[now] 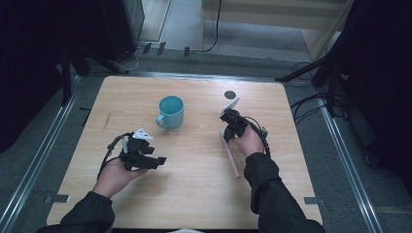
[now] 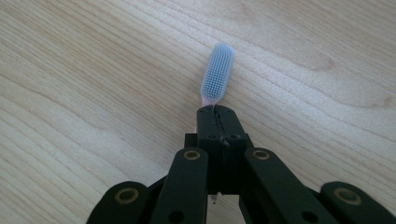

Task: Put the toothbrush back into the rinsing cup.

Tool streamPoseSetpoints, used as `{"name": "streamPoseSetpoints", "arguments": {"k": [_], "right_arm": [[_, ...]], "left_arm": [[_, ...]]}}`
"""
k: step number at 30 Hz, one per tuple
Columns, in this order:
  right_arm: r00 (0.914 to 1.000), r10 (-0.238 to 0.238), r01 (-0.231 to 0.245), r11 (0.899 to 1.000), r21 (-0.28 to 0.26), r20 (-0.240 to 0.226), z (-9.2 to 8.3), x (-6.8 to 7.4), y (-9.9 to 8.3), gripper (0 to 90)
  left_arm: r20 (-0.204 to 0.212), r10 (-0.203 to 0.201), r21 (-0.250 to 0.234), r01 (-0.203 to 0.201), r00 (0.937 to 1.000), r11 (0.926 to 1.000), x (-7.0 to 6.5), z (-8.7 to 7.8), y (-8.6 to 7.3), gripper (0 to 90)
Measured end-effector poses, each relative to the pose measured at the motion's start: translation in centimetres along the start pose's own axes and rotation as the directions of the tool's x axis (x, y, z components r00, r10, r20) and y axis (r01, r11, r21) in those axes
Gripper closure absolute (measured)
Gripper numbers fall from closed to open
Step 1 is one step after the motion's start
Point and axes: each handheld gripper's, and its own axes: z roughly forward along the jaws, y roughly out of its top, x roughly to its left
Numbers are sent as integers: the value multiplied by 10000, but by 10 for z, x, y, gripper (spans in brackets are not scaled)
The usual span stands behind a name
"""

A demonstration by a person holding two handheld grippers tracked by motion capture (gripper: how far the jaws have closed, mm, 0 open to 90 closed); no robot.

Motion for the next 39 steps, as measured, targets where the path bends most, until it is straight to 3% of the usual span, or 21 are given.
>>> {"name": "streamPoseSetpoints", "arguments": {"k": [4, 13, 23, 27, 39], "right_arm": [[10000, 59, -58, 10000, -39, 59, -4, -1, -2, 900], [9985, 463, -467, 9988, -117, -299, -18, 5, -23, 848], [9982, 406, -420, 9986, -311, -434, -32, 7, -48, 733], [9985, 413, -424, 9987, -284, -364, -35, 11, -54, 724], [9984, 414, -414, 9991, 27, -373, -21, 19, -65, 718]], "left_arm": [[-18, 29, 35, -29, 10000, 10000, 0, 0, 0, 356], [-47, 13, 37, -13, 10000, 10000, 0, 1, 0, 356], [-98, -2, 71, 3, 10000, 10000, 1, 1, 0, 355], [-156, 135, 184, -132, 9998, 9997, 0, 2, -1, 355], [-208, 63, 123, -60, 9998, 9999, 0, 2, -1, 354]]}}
